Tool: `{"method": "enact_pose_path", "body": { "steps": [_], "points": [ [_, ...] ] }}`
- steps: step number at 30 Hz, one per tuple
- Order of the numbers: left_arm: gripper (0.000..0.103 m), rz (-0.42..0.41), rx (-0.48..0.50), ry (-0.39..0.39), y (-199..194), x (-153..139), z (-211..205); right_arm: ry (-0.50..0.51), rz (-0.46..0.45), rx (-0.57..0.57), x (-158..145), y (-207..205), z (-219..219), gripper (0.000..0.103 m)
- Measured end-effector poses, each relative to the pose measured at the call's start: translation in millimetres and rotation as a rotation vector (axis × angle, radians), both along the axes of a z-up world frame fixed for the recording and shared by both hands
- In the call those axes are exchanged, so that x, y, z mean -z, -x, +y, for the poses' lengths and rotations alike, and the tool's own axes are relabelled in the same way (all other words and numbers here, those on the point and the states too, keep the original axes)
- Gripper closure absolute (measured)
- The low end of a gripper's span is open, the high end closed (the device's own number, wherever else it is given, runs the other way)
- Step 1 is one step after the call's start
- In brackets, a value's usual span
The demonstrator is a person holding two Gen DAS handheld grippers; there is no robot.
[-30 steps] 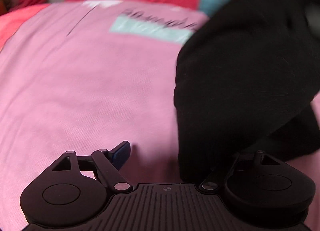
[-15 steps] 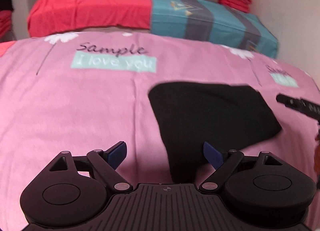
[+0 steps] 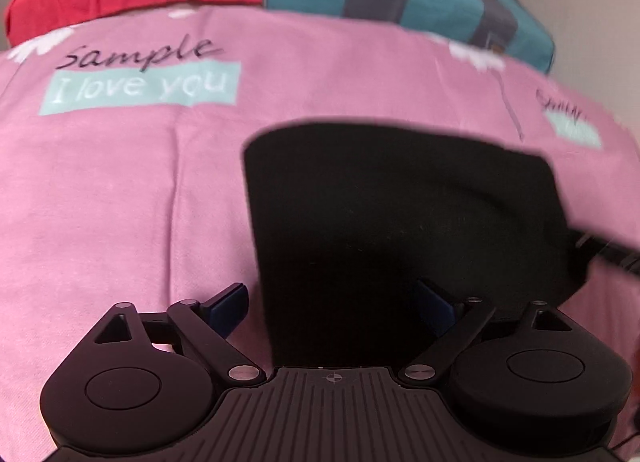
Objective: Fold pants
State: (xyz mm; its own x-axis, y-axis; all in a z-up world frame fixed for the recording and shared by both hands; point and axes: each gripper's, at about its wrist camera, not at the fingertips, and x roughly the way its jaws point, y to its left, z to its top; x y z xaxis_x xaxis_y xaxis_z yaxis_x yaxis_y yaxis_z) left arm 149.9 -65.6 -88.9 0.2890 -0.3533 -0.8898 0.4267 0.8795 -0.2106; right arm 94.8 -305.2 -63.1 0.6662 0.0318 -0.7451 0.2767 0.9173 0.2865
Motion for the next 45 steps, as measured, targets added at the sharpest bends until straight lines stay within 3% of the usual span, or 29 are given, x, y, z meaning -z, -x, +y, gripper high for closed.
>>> {"method": "enact_pose_path", "body": {
  "steps": [2, 4, 5, 6, 8, 9, 11, 14, 17, 21, 25, 30, 34, 35, 37, 38, 41, 42, 45],
  "points": [
    [0.0, -0.004, -0.005, 0.002, -1, 0, 2, 0.08, -0.073, 0.001, -19, 2, 10, 0.073],
    [0.0, 0.018, -0.009, 0.018, -5, 1, 6, 0.125, -0.149, -0.048, -28, -3, 23, 0.049],
    [0.0, 0.028, -0.011, 0.026, -6, 2, 8, 0.121, -0.145, -0.079, -26, -11, 26, 0.03],
    [0.0, 0.036, -0.011, 0.035, -8, 3, 11, 0.12, -0.115, -0.093, -19, -19, 27, 0.029],
    [0.0, 0.047, -0.021, 0.066, -12, 4, 20, 0.129, 0.036, -0.076, 7, -36, 20, 0.03],
    [0.0, 0.051, -0.029, 0.096, -14, 4, 27, 0.055, 0.054, -0.035, 12, -35, 8, 0.023],
    [0.0, 0.048, -0.032, 0.144, -14, 4, 36, -0.152, 0.012, 0.014, 12, -21, -15, 0.024],
    [0.0, 0.101, -0.001, 0.204, -21, 17, 32, -0.287, 0.034, -0.034, 23, -13, -30, 0.014],
    [0.0, 0.186, 0.017, 0.266, -28, 35, 18, -0.354, 0.017, -0.061, 40, -16, -35, 0.016],
    [0.0, 0.152, -0.018, 0.271, -18, 22, 10, -0.441, -0.019, -0.026, 46, -9, -46, 0.054],
    [0.0, 0.13, 0.035, 0.29, 6, -13, 16, -0.434, -0.077, -0.049, 15, 15, -37, 0.056],
    [0.0, 0.065, 0.115, 0.302, 69, -62, 38, -0.488, -0.1, -0.076, -21, 71, -17, 0.057],
    [0.0, 0.094, 0.168, 0.199, 109, -49, 48, -0.574, -0.066, -0.027, -19, 126, -6, 0.051],
    [0.0, 0.11, 0.171, 0.144, 115, -36, 46, -0.56, -0.032, -0.011, -10, 134, -4, 0.044],
    [0.0, 0.142, 0.155, -0.005, 118, -7, 38, -0.387, 0.084, 0.073, 8, 142, 1, 0.04],
    [0.0, 0.133, 0.141, -0.013, 120, -2, 39, -0.31, 0.113, 0.118, 10, 147, 3, 0.029],
    [0.0, 0.123, 0.111, 0.017, 119, -8, 43, -0.214, -0.019, 0.153, -16, 159, 15, 0.026],
    [0.0, 0.105, 0.119, 0.009, 120, -11, 42, -0.168, -0.041, 0.134, -23, 156, 23, 0.019],
    [0.0, 0.059, 0.157, -0.043, 121, -11, 37, -0.112, -0.054, 0.035, -28, 136, 45, 0.018]
  ]
}}
